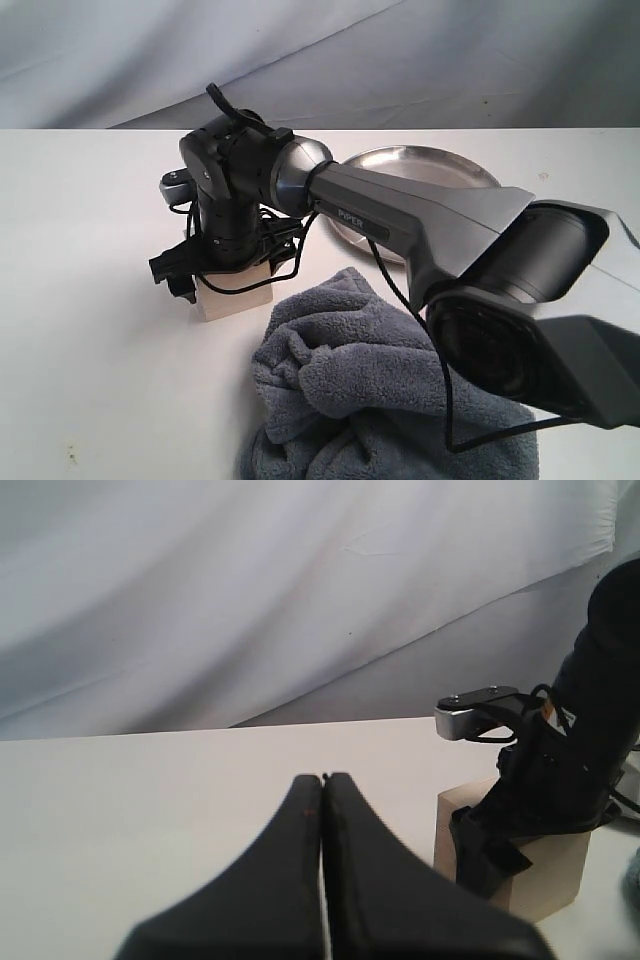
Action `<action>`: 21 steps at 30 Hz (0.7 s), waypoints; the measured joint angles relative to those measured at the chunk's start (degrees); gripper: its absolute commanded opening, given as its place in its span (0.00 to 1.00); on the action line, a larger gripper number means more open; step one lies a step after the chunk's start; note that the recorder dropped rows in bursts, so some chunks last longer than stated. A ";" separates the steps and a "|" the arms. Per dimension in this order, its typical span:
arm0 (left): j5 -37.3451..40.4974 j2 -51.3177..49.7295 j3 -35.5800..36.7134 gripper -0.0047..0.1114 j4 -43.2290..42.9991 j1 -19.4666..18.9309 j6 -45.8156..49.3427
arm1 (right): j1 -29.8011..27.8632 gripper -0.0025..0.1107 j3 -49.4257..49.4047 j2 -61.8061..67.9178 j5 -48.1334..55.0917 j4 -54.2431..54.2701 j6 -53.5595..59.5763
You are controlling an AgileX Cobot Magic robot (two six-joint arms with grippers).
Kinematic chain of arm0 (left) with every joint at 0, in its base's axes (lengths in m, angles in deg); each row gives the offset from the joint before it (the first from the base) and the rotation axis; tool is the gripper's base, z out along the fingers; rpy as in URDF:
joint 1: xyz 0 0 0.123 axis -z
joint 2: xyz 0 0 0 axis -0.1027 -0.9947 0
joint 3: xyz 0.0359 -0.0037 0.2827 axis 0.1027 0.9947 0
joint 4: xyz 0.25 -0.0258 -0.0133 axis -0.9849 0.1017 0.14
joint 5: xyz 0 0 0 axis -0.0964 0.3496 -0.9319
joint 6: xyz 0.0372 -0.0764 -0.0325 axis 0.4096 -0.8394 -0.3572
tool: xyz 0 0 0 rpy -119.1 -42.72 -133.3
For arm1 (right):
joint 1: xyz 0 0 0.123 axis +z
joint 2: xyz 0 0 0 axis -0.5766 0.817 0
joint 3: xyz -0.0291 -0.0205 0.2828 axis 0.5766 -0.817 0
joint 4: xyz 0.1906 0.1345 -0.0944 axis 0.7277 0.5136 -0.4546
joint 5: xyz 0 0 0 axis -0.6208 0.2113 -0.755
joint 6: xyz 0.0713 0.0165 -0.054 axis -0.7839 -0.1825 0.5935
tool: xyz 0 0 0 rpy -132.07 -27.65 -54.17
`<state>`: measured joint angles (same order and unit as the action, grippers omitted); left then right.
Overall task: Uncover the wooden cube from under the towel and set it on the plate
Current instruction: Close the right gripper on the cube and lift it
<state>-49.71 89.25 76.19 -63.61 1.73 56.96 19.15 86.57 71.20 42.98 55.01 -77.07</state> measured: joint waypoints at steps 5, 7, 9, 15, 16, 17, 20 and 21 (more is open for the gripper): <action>0.00 0.00 0.00 0.04 0.00 0.00 0.00 | 0.00 0.81 0.00 0.00 -0.57 -0.11 0.00; 0.00 0.00 0.00 0.04 0.00 0.00 0.00 | 0.00 0.80 0.00 0.00 -0.81 -0.22 0.00; 0.00 0.00 0.00 0.04 0.00 0.00 0.00 | 0.00 0.73 0.00 0.00 -0.84 -0.20 0.00; 0.00 0.00 0.00 0.04 0.00 0.00 0.00 | 0.00 0.02 0.00 0.00 -0.80 -0.32 0.00; 0.00 0.00 0.00 0.04 0.00 0.00 0.00 | 0.00 0.02 0.00 0.00 -0.29 -0.32 0.00; 0.00 0.00 0.00 0.04 0.00 0.00 0.00 | 0.00 0.02 0.00 0.00 0.24 -0.67 0.00; 0.00 0.00 0.00 0.04 0.00 0.00 0.00 | 0.24 0.02 0.00 -0.59 2.10 -2.33 0.00; 0.00 0.00 0.00 0.04 0.00 0.00 0.00 | 0.39 0.02 0.00 -0.99 2.37 -3.01 0.00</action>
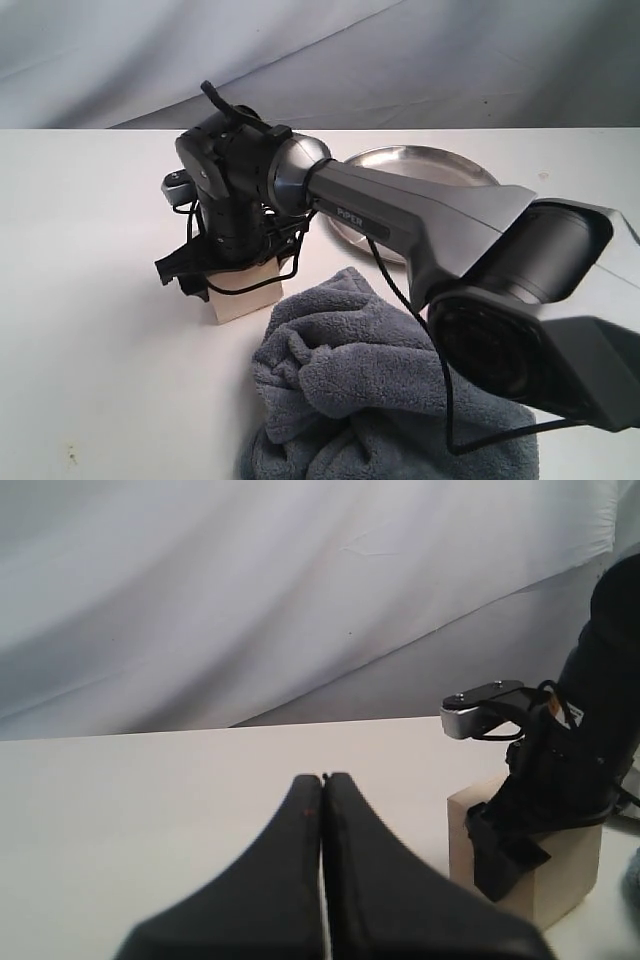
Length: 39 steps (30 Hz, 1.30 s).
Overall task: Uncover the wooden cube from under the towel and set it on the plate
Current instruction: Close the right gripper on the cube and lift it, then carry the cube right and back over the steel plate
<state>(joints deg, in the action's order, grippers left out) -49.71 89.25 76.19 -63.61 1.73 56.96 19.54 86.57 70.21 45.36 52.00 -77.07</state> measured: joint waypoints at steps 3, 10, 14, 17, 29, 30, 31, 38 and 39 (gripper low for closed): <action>0.00 0.00 0.00 0.04 0.00 0.00 0.00 | 0.28 0.02 0.00 -1.46 0.46 -0.56 0.00; 0.00 0.00 0.00 0.04 0.00 0.00 0.00 | 0.53 0.02 0.00 -6.18 1.53 -0.45 0.00; 0.00 0.00 0.00 0.04 0.00 0.00 0.00 | 0.53 0.02 0.00 -8.43 3.58 -0.71 1.01; 0.00 0.00 0.00 0.04 0.00 0.00 0.00 | 0.53 0.02 0.00 -10.25 4.01 -2.01 1.49; 0.00 0.00 0.00 0.04 0.00 0.00 0.00 | 0.53 0.02 0.00 -14.96 4.26 -4.64 2.83; 0.00 0.00 0.00 0.04 0.00 0.00 0.00 | 0.53 0.02 0.00 -15.41 4.26 -4.64 2.83; 0.00 0.00 0.00 0.04 0.00 0.00 0.00 | 0.53 0.02 -0.17 -15.69 4.26 -4.64 2.83; 0.00 0.00 0.00 0.04 0.00 0.00 0.00 | 0.24 0.02 -6.60 -19.25 4.26 -6.58 2.97; 0.00 0.00 0.00 0.04 0.00 0.00 0.00 | -0.04 0.02 -8.14 -19.98 4.26 -6.58 2.97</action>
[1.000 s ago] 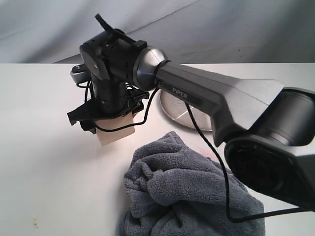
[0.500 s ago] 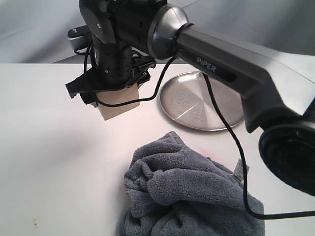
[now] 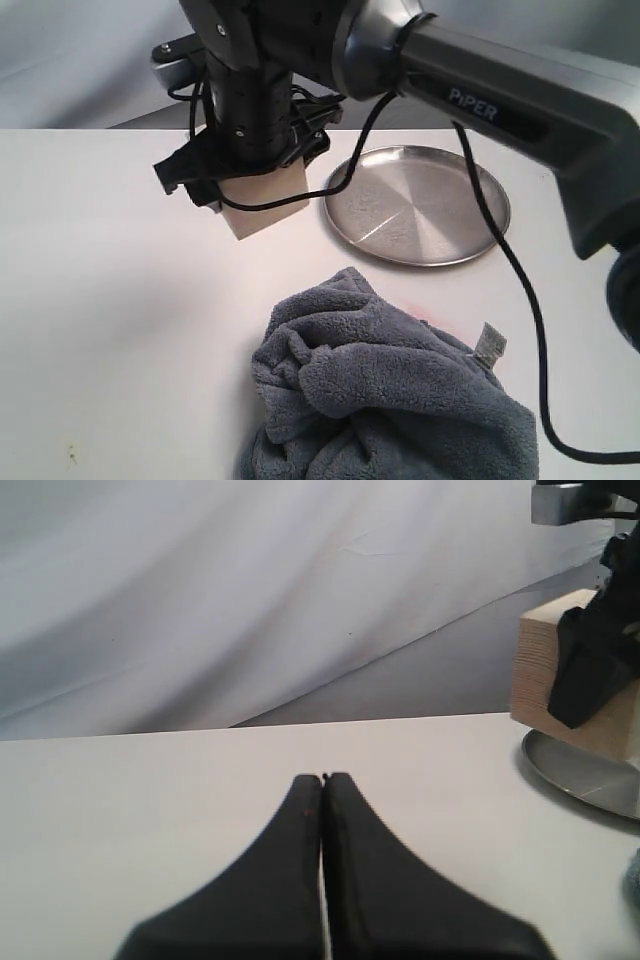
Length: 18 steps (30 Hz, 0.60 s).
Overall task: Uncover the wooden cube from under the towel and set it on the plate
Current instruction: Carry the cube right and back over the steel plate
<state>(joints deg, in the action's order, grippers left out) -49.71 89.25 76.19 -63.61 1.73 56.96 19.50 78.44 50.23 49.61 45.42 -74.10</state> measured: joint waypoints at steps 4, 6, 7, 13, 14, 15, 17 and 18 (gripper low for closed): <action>0.00 0.00 0.00 0.04 0.00 0.00 0.00 | -1.63 0.02 -6.41 -3.41 0.00 -0.36 0.00; 0.00 0.00 0.00 0.04 0.00 0.00 0.00 | -2.61 0.02 -10.00 -5.71 -0.24 -0.85 0.00; 0.00 0.00 0.00 0.04 0.00 0.00 0.00 | -3.09 0.02 -11.48 -6.66 -0.62 -0.97 0.00; 0.00 0.00 0.00 0.04 0.00 0.00 0.00 | -6.68 0.02 -23.15 -13.36 -5.88 -1.09 -0.82; 0.00 0.00 0.00 0.04 0.00 0.00 0.00 | -7.33 0.02 -24.80 -14.20 -6.76 -0.99 -0.81; 0.00 0.00 0.00 0.04 0.00 0.00 0.00 | -8.19 0.02 -26.90 -15.21 -7.83 -0.99 -0.81; 0.00 0.00 0.00 0.04 0.00 0.00 0.00 | -10.07 0.02 -30.64 -17.03 -9.93 -0.75 -0.81; 0.00 0.00 0.00 0.04 0.00 0.00 0.00 | -11.05 0.02 -32.67 -18.06 -11.01 -0.64 -0.81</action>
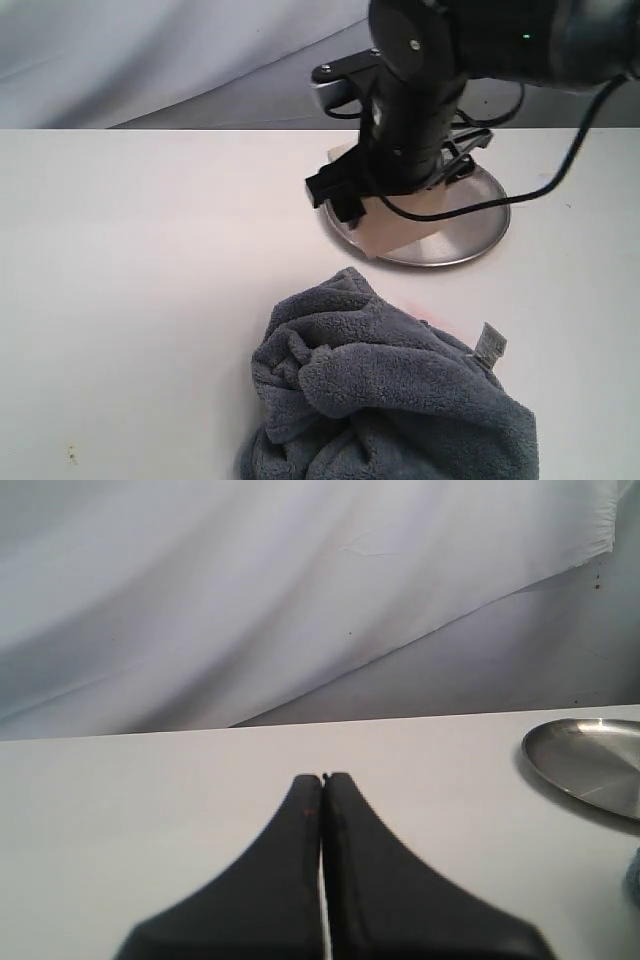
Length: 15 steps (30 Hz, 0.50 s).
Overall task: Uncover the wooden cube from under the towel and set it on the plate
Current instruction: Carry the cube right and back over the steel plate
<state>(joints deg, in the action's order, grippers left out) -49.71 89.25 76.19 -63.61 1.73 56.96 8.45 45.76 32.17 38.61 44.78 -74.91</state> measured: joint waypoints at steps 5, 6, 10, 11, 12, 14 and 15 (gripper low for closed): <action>0.00 0.00 0.00 0.04 0.00 0.00 0.00 | -4.90 0.02 -8.29 -4.31 -4.50 2.69 -0.42; 0.00 0.00 0.00 0.04 0.00 0.00 0.00 | -5.90 0.02 -9.68 -4.98 -5.37 3.19 -0.51; 0.00 0.00 0.00 0.04 0.00 0.00 0.00 | -8.96 0.02 -13.70 -6.61 -7.88 3.97 -0.65; 0.00 0.00 0.00 0.04 0.00 0.00 0.00 | -9.41 0.02 -14.32 -6.72 -8.29 4.01 -0.65; 0.00 0.00 0.00 0.04 0.00 0.00 0.00 | -9.73 0.02 -14.98 -6.74 -8.79 4.01 -0.65; 0.00 0.00 0.00 0.04 0.00 0.00 0.00 | -10.14 0.02 -16.14 -6.74 -10.15 4.01 -0.65; 0.00 0.00 0.00 0.04 0.00 0.00 0.00 | -10.28 0.02 -16.60 -6.74 -10.95 3.91 -0.65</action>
<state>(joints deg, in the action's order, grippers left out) -49.71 89.25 76.19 -63.61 1.73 56.96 -1.83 29.16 25.43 27.66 48.69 -75.56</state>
